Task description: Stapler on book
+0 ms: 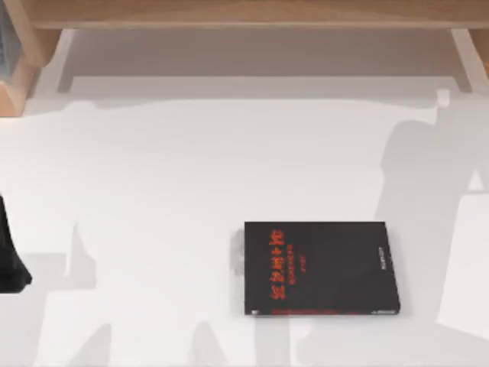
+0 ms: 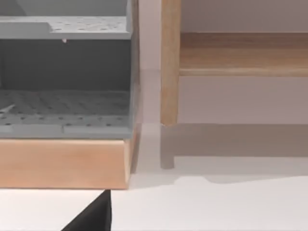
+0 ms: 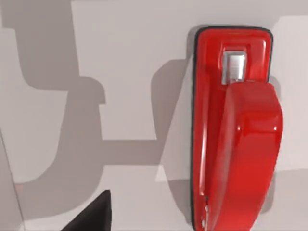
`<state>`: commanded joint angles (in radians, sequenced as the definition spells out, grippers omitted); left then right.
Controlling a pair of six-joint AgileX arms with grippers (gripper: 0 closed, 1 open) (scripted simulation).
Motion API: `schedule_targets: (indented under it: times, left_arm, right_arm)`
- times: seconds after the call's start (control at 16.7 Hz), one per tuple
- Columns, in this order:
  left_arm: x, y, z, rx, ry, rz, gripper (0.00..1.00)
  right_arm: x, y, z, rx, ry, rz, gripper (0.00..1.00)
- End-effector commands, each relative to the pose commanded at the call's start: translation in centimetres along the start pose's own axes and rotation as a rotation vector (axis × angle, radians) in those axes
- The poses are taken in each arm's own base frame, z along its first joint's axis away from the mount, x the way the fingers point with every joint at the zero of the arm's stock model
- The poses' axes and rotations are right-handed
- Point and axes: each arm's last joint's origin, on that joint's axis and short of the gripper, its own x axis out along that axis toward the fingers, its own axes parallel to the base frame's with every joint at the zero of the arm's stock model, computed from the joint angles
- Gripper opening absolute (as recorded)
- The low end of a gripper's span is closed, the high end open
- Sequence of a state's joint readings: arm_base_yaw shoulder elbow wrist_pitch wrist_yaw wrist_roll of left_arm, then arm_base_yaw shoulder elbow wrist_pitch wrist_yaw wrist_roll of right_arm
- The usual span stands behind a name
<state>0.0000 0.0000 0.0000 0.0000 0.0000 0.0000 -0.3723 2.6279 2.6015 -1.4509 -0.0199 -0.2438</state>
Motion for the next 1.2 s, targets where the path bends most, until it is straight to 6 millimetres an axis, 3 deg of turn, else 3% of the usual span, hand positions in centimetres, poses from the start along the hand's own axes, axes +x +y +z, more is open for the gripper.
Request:
schedule_targets:
  times: [0.48,1.2]
  left_arm:
    - [0.0,0.0,0.0,0.000,0.000,0.000,1.00]
    - [0.0,0.0,0.0,0.000,0.000,0.000,1.00]
  right_arm:
    - [0.7,-0.1,-0.4,-0.001,-0.001,0.000,1.00]
    - [4.8,0.1,0.0,-0.002,-0.003,-0.002,1.00]
